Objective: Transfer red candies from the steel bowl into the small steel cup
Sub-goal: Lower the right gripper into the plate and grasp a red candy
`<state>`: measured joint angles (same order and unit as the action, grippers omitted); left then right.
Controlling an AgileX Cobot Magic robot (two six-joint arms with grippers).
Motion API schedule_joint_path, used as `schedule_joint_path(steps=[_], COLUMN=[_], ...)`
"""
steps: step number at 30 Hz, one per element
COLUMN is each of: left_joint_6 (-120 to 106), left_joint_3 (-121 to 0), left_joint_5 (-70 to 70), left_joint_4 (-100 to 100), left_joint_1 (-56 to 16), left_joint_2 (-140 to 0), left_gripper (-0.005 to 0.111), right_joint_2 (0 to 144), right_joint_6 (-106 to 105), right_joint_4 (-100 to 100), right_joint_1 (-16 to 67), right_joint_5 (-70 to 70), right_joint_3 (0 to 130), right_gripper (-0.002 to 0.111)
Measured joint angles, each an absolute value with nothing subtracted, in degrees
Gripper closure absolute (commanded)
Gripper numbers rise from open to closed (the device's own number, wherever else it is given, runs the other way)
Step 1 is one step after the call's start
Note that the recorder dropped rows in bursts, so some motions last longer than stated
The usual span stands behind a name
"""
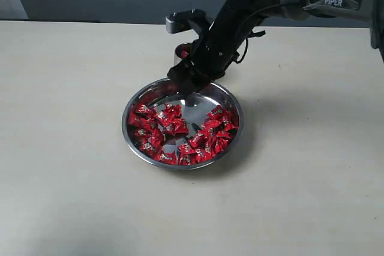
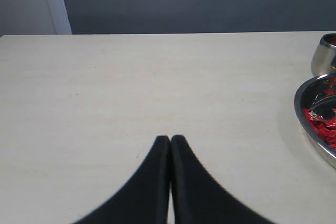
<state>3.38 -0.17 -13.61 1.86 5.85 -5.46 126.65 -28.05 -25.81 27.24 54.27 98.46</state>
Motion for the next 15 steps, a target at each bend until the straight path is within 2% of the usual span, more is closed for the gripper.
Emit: schedule_joint_path(steps=[15], left_joint_6=[3.4], left_joint_3=[-0.2], left_joint_5=[-13.6], left_joint_4=[1.9], left_joint_1=[5.9], left_joint_2=[-5.5], left_gripper=[0.106], right_joint_2=[131.7], right_joint_6=[-28.4], right_joint_4=[-27.5], right_joint_1=[30.1], right_joint_5=[58.8], right_joint_3=[98.5], right_gripper=[0.07])
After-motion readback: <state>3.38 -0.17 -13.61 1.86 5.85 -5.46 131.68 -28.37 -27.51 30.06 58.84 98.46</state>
